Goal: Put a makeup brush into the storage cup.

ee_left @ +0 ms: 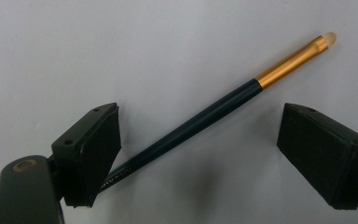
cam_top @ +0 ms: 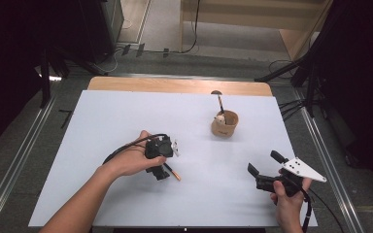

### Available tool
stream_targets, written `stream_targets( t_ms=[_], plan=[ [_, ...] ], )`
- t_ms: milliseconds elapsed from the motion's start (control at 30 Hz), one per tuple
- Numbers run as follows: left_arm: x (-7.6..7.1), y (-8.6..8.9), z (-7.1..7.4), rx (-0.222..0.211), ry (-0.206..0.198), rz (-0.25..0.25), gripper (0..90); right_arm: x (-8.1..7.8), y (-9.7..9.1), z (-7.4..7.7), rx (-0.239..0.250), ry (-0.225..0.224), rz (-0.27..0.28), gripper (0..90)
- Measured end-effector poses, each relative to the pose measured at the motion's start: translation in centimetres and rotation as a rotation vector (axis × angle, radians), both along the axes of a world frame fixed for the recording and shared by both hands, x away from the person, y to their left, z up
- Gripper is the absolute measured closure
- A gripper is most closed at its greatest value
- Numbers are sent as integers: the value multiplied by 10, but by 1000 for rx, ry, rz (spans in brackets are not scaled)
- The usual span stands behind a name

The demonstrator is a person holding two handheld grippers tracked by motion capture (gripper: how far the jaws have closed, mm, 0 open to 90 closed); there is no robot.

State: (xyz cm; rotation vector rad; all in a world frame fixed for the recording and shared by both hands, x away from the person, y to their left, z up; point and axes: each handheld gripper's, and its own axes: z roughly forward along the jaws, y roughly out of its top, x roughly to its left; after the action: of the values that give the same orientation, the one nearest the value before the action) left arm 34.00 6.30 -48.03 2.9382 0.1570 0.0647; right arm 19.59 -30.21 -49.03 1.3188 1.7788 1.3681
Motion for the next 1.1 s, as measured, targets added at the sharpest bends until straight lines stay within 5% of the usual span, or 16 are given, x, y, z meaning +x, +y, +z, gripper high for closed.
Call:
stream_targets(
  t_ms=[333,400,533,567,767,967,1100],
  plan=[
    [-1,1,2,-1,10,19,204,1,-1,-1,16,9,0,1],
    [-4,0,5,-1,9,10,312,1,-1,-2,18,10,1,1],
    [-6,-4,10,35,23,-25,809,2,-1,-2,21,15,3,10],
    [-7,-5,10,36,22,-20,847,2,0,-3,22,18,3,11],
    [0,-6,11,50,78,39,850,2,0,-3,21,21,8,18],
    [6,1,11,-19,132,87,850,3,1,-4,22,27,10,32],
    [4,4,14,-91,131,110,851,2,3,-3,28,25,16,33]
  ],
)
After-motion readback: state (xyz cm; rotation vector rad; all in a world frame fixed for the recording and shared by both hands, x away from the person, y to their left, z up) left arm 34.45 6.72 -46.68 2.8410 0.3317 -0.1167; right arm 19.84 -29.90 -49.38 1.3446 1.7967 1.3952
